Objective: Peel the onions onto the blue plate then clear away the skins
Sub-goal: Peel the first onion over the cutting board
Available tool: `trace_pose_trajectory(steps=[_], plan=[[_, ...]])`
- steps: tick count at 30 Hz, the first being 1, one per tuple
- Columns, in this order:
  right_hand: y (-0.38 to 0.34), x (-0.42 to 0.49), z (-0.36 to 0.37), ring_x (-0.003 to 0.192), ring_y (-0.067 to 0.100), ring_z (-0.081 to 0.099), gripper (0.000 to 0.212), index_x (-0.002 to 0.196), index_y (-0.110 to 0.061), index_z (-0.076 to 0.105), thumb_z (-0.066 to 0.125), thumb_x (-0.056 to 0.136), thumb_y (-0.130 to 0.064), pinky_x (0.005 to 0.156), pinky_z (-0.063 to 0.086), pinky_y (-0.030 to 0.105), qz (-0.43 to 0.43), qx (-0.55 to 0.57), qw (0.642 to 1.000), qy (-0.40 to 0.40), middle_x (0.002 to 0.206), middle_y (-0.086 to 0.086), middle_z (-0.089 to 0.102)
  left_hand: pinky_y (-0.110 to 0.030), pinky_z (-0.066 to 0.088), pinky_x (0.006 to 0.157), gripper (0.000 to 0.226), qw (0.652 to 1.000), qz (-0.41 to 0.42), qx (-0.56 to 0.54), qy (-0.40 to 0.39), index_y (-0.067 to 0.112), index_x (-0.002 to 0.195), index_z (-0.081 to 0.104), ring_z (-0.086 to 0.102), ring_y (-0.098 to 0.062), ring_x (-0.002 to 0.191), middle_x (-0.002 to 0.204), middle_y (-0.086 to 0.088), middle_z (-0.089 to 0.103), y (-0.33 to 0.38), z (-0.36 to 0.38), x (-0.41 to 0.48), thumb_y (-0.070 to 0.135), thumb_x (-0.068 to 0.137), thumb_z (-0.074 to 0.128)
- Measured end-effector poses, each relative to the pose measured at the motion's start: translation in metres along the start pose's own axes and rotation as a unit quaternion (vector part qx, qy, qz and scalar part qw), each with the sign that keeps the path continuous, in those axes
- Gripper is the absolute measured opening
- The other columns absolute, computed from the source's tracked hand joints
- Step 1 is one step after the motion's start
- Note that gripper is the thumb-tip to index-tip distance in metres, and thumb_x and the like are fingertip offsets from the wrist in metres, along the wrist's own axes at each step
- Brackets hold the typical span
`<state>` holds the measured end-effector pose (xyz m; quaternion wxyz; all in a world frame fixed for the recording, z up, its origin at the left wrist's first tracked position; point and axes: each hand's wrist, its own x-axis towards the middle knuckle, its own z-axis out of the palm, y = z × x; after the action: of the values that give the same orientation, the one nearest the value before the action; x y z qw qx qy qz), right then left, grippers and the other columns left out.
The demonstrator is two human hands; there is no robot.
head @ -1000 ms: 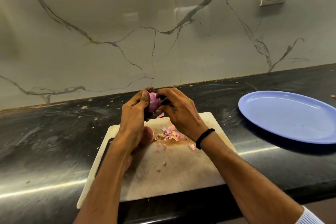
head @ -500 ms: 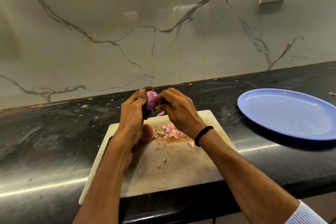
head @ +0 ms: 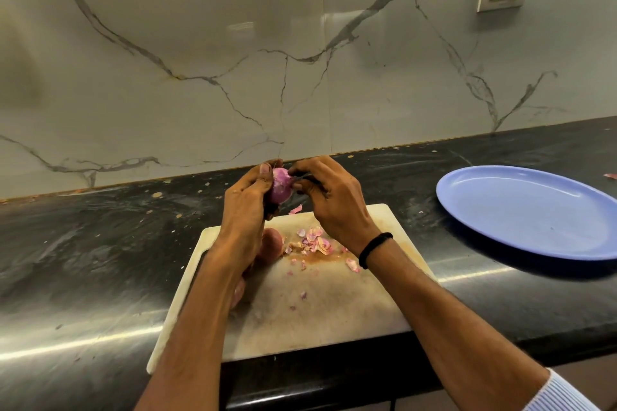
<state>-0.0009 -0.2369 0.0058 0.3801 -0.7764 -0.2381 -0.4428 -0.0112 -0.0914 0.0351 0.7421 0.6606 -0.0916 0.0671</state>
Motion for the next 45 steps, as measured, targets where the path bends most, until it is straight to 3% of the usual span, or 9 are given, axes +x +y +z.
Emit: trace_pose_trajectory(steps=[5, 8, 11, 18, 21, 27, 32, 38, 45], plan=[[0.002, -0.001, 0.000, 0.091, 0.022, 0.064, 0.015, 0.104, 0.000, 0.068, 0.058, 0.094, 0.003, 0.085, 0.054, 0.019, -0.007, -0.028, 1.000, 0.003, 0.101, 0.014, 0.066, -0.041, 0.050, 0.086, 0.022, 0.999, 0.017, 0.039, -0.013, 0.036, 0.103, 0.070, 0.062, -0.032, 0.112, 0.113, -0.002, 0.069, 0.001, 0.000, -0.002, 0.037, 0.101, 0.048], [0.002, -0.001, 0.000, 0.088, 0.021, 0.062, 0.016, 0.104, 0.002, 0.067, 0.057, 0.092, 0.004, 0.084, 0.048, 0.008, -0.011, -0.045, 0.999, 0.002, 0.100, 0.016, 0.065, -0.033, 0.054, 0.080, 0.020, 0.998, 0.018, 0.056, -0.017, 0.038, 0.104, 0.068, 0.063, -0.022, 0.108, 0.113, 0.003, 0.068, 0.002, 0.001, -0.003, 0.037, 0.100, 0.048], [0.001, -0.001, 0.000, 0.088, 0.016, 0.056, 0.021, 0.105, 0.004, 0.065, 0.055, 0.088, 0.011, 0.087, 0.039, -0.002, -0.013, -0.053, 0.999, 0.004, 0.100, 0.019, 0.063, -0.029, 0.052, 0.071, 0.021, 0.999, 0.006, 0.050, -0.018, 0.035, 0.104, 0.069, 0.064, -0.024, 0.107, 0.116, -0.001, 0.067, 0.002, 0.002, -0.003, 0.037, 0.100, 0.048], [0.000, -0.002, 0.000, 0.087, 0.016, 0.055, 0.025, 0.105, 0.002, 0.061, 0.046, 0.086, 0.008, 0.079, 0.043, 0.005, 0.002, -0.054, 0.998, -0.023, 0.102, 0.017, 0.059, -0.029, 0.050, 0.071, 0.024, 0.990, -0.084, -0.099, 0.060, 0.017, 0.110, 0.066, 0.060, -0.023, 0.096, 0.120, -0.014, 0.062, 0.008, 0.003, -0.002, 0.032, 0.102, 0.050], [0.003, -0.002, 0.000, 0.084, 0.015, 0.054, 0.022, 0.103, 0.001, 0.059, 0.050, 0.087, 0.012, 0.072, 0.043, 0.002, 0.021, -0.059, 0.998, -0.022, 0.101, 0.014, 0.058, -0.027, 0.048, 0.065, 0.024, 0.981, -0.107, -0.142, 0.077, 0.014, 0.107, 0.063, 0.060, -0.019, 0.076, 0.105, -0.015, 0.064, 0.012, 0.002, -0.004, 0.034, 0.102, 0.051], [0.006, -0.002, -0.003, 0.094, 0.016, 0.058, 0.026, 0.109, -0.001, 0.061, 0.054, 0.087, 0.010, 0.084, 0.040, 0.000, 0.052, -0.064, 0.997, -0.008, 0.107, 0.013, 0.064, -0.024, 0.045, 0.062, 0.032, 0.976, -0.120, -0.175, 0.034, 0.008, 0.107, 0.062, 0.053, -0.015, 0.065, 0.097, -0.014, 0.062, 0.016, -0.002, -0.009, 0.038, 0.099, 0.053], [0.006, -0.003, -0.003, 0.095, 0.007, 0.054, 0.021, 0.109, -0.003, 0.062, 0.062, 0.089, 0.003, 0.083, 0.039, -0.001, 0.056, -0.064, 0.996, 0.007, 0.107, 0.011, 0.064, -0.023, 0.044, 0.062, 0.024, 0.975, -0.113, -0.193, 0.015, 0.005, 0.104, 0.065, 0.051, -0.014, 0.065, 0.087, -0.008, 0.060, 0.017, -0.004, -0.010, 0.026, 0.097, 0.057], [0.004, -0.002, -0.002, 0.083, 0.008, 0.052, 0.009, 0.095, -0.003, 0.061, 0.069, 0.090, -0.006, 0.073, 0.045, 0.008, 0.039, -0.038, 0.998, 0.012, 0.093, 0.004, 0.061, -0.027, 0.047, 0.067, 0.046, 0.983, -0.117, -0.145, 0.006, 0.007, 0.110, 0.066, 0.057, -0.014, 0.064, 0.087, -0.012, 0.071, 0.016, -0.005, -0.007, 0.049, 0.096, 0.054], [0.005, -0.002, -0.003, 0.083, 0.013, 0.062, 0.012, 0.096, -0.001, 0.071, 0.061, 0.093, -0.007, 0.078, 0.045, 0.006, 0.028, -0.050, 0.998, 0.032, 0.092, 0.010, 0.070, -0.026, 0.053, 0.069, 0.050, 0.982, -0.119, -0.148, 0.011, 0.006, 0.110, 0.066, 0.060, -0.015, 0.070, 0.087, -0.012, 0.074, 0.015, -0.005, -0.006, 0.052, 0.093, 0.056]])
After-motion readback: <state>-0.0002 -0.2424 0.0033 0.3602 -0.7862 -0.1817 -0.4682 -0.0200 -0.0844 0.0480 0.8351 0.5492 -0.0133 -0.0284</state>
